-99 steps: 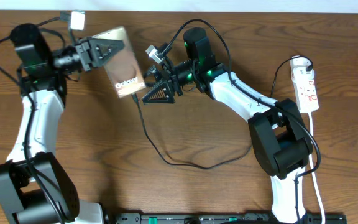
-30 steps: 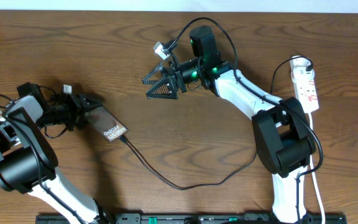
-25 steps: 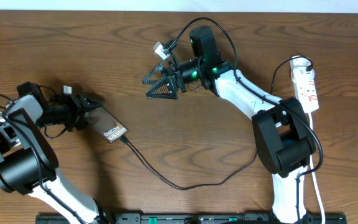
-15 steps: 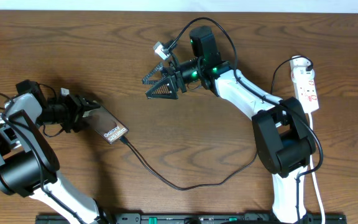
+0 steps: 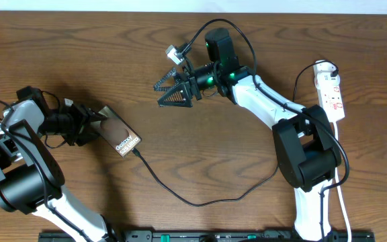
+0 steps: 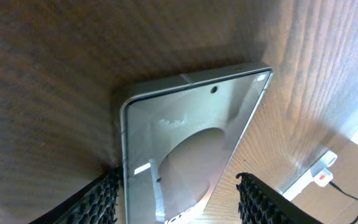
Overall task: Plug charger to phone and switch on socket
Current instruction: 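Lower the held phone flat onto the table with the left gripper, then move the right gripper right to the white power strip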
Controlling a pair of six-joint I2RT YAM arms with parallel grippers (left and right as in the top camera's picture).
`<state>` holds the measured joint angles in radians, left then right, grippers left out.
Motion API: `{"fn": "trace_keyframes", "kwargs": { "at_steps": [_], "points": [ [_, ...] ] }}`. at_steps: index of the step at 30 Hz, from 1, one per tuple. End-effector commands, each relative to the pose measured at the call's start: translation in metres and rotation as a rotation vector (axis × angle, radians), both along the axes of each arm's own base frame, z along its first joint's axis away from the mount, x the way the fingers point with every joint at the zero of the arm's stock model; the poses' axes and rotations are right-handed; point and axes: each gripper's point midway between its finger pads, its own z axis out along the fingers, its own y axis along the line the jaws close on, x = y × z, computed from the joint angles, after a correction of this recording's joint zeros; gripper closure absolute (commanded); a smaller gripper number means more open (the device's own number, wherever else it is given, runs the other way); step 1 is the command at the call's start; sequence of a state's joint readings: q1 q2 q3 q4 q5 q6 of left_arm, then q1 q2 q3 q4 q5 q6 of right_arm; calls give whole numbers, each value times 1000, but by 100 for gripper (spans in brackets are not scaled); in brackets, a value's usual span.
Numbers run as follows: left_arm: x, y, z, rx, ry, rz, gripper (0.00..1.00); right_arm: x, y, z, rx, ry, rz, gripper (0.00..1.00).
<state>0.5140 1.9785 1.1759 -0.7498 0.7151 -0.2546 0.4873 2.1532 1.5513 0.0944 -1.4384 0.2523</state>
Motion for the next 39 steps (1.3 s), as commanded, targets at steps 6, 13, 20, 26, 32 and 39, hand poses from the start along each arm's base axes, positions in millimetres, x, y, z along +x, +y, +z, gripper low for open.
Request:
{"fn": "trace_keyframes", "kwargs": {
  "at_steps": [6,13,20,26,32,39],
  "points": [
    [-49,22,-36,181,247,-1,37,6,-2,4,2,-27,-24,1],
    [-27,30,57,299,-19,47,36,6,-2,3,1,-26,-25,1],
    [6,-28,182,241,-570,-98,29,46,-11,-35,-232,178,-299,1],
    [13,-97,226,258,-781,-295,28,90,-88,-81,-596,251,-698,1],
    [23,-157,248,235,-949,-461,27,102,-203,0,-761,116,-1102,1],
    [22,-174,231,340,-893,-500,24,62,-370,159,-681,-130,-1701,1]
  ]
}}
